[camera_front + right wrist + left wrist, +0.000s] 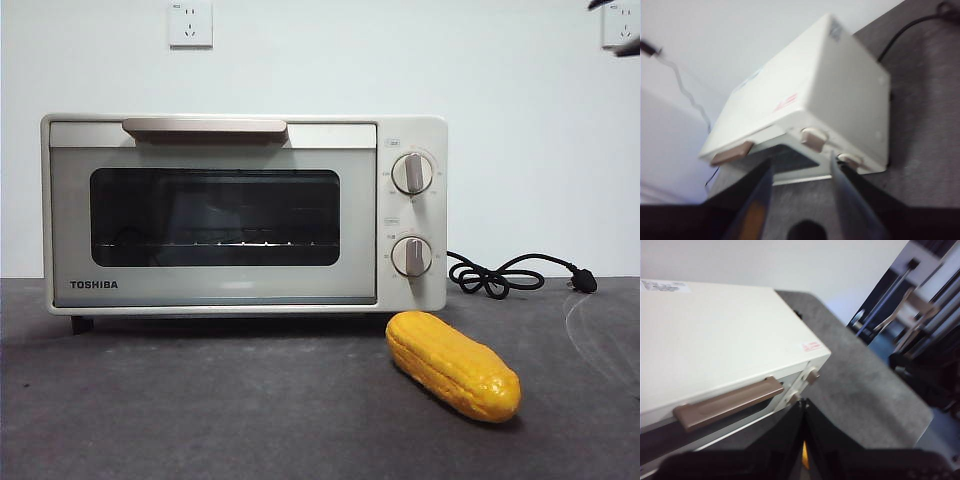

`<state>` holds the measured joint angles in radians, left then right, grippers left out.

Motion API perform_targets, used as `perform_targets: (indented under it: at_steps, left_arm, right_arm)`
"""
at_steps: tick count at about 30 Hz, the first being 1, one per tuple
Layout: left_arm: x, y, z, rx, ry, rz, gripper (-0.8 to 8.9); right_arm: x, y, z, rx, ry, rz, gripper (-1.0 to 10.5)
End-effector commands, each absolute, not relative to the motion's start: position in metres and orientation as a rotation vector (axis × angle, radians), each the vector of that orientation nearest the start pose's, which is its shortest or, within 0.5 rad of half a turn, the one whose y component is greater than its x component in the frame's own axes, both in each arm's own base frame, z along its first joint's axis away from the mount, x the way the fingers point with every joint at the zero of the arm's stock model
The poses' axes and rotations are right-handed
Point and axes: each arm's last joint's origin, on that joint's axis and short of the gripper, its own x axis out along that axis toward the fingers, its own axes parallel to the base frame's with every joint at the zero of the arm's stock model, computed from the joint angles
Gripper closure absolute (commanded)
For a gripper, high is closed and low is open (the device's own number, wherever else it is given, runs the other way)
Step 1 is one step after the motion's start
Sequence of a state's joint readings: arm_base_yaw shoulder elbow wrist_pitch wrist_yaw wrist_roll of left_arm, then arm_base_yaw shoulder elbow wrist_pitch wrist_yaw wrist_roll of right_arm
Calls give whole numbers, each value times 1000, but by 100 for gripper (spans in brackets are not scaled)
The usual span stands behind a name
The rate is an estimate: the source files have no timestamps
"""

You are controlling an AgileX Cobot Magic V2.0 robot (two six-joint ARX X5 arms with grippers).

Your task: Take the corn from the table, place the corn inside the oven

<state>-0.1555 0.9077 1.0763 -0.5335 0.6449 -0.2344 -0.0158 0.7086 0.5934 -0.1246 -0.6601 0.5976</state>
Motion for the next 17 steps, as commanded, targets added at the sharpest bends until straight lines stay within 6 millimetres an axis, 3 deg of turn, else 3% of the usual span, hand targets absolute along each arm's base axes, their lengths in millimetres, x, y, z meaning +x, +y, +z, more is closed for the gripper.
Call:
perform_targets:
  at_steps: [1, 12, 17]
  left_arm:
    - [170, -49, 383, -220, 483, -728, 819]
    - [176, -64, 390, -62, 646, -648, 819]
    - [177, -68, 390, -44, 661, -647, 819]
  right_arm:
    - [164, 23, 291, 589, 438, 620, 794]
    - [176, 81, 293, 284, 701, 673, 779]
    - [178, 112, 279, 181, 814, 693, 648]
